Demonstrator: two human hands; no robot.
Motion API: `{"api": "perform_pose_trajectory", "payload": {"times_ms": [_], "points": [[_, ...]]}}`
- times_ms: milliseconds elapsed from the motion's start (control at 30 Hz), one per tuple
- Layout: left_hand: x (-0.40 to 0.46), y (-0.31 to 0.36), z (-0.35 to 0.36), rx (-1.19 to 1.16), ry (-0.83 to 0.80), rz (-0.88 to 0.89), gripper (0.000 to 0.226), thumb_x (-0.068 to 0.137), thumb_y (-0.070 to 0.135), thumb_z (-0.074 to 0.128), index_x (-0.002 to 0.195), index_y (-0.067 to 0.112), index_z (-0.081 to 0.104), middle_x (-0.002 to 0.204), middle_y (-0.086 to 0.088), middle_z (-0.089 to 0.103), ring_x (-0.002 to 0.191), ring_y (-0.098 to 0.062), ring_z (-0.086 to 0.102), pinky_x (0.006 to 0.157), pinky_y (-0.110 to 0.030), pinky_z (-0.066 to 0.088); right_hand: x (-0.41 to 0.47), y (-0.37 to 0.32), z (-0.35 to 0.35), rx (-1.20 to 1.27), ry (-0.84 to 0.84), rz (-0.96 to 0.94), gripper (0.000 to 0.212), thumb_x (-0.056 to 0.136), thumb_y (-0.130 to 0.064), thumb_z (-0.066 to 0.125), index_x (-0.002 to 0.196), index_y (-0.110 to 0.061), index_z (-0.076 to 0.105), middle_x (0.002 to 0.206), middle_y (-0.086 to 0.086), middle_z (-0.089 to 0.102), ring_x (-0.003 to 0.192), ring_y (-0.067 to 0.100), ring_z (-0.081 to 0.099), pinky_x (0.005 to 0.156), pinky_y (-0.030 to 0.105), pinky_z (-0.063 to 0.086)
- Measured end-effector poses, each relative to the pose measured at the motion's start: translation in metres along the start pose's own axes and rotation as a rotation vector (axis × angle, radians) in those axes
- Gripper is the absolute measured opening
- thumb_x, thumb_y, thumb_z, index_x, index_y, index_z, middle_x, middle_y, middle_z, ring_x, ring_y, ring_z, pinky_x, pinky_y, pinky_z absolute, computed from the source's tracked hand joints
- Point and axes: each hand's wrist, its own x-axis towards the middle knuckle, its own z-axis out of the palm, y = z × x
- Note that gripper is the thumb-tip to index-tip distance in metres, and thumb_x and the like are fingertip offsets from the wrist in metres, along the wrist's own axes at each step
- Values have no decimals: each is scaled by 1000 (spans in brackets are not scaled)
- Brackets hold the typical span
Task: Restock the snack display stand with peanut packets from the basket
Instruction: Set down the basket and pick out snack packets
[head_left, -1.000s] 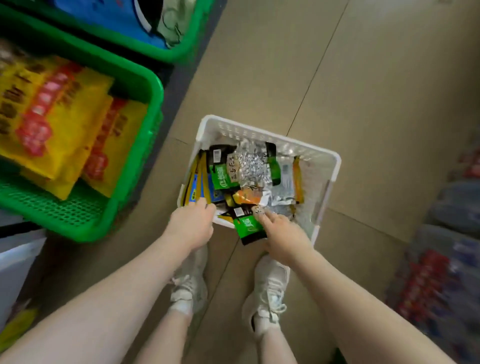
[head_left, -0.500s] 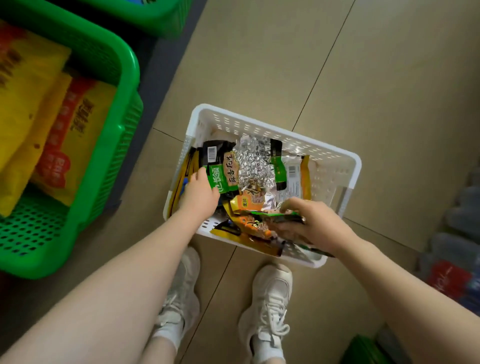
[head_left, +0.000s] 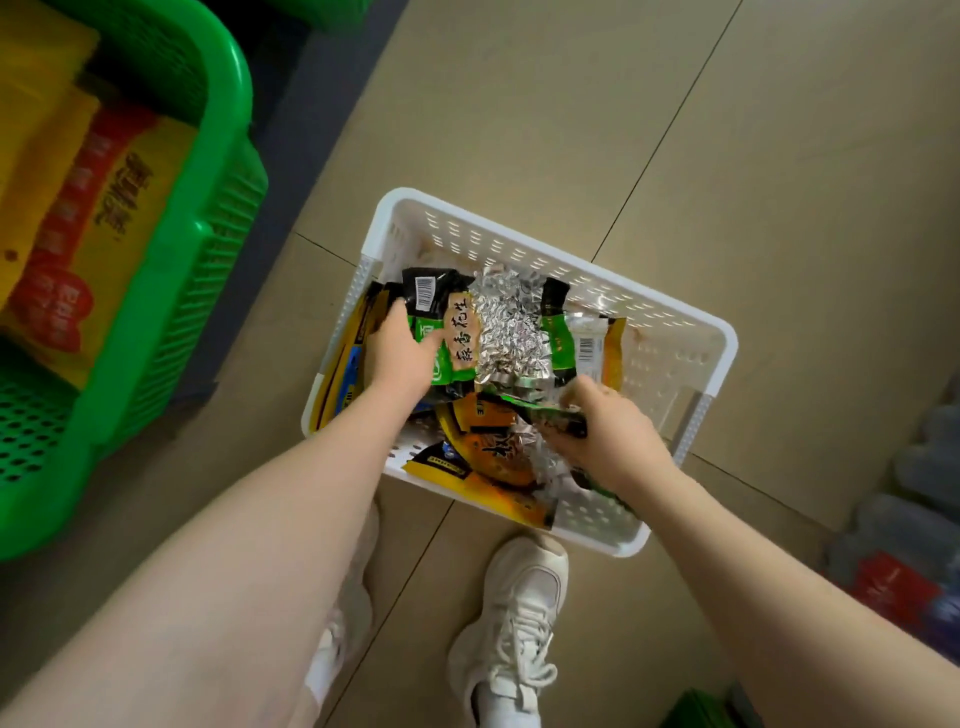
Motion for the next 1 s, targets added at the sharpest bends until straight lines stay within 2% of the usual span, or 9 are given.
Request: {"api": "perform_pose_trajectory", "payload": {"times_ms": [133,267,400,500,600,667,767,900,1000], "points": [[-16,8,-24,274,81,288,28,95,20,47,120,8,44,92,-18,60,77,-33,56,59,-39,45,-11,-1,19,78,12,48,28,90,-28,57,113,-23,43,109,11,64,93,31,60,75,40,54],[-57,29,-73,585,112,667,21,92,9,47,113,10,51,94,-15,65,74,-38,62,57,-40,46,-50,-11,-16,101,-10,27,32,83,-37,65,103,-27,42,100,7,68,83,29,63,68,39,56],[-116,62,-134,832,-37,723,32,83,0,52,111,13,56,94,-10,64,81,-34,65,51,-34,36,-120,-34,-96,340,92,41,37,72,-27,73,103,-25,54,93,-4,68,84,22,64,73,32,53],[-176,96,-198,883,0,777,28,67,-3,67,89,14,63,76,-8,62,64,-30,65,42,-30,34,-185,-66,-168,477,201,-13,33,73,-17,68,103,-32,62,95,-4,70,90,17,65,81,32,54],[-241,125,-273,885,120,922,24,54,-3,67,70,15,64,62,-3,61,49,-25,60,38,-25,41,-253,-112,-234,541,326,-107,22,78,-19,69,85,-38,61,87,-7,70,87,16,67,80,33,54],[-289,141,-324,834,181,1012,17,63,7,53,71,15,65,63,-2,63,51,-24,60,39,-25,46,-296,-145,-273,566,386,-193,14,83,-19,66,87,-31,60,79,-10,67,81,15,64,72,29,53],[-361,152,-399,799,370,1098,28,67,16,40,77,16,66,66,-1,66,55,-21,63,47,-26,48,-354,-195,-314,604,418,-298,8,87,-19,61,84,-26,59,79,-4,66,74,14,60,63,26,49],[-467,147,-484,733,657,1022,25,69,16,39,90,16,52,72,-5,70,62,-23,67,51,-26,55,-427,-270,-350,612,387,-527,6,88,-23,60,85,-29,59,89,3,66,79,18,58,74,34,48],[-524,144,-529,742,803,1000,31,70,9,39,95,13,58,76,-9,71,66,-25,69,50,-34,57,-469,-322,-372,531,367,-727,6,88,-27,60,87,-32,58,86,-2,65,79,17,58,77,38,47]]}}
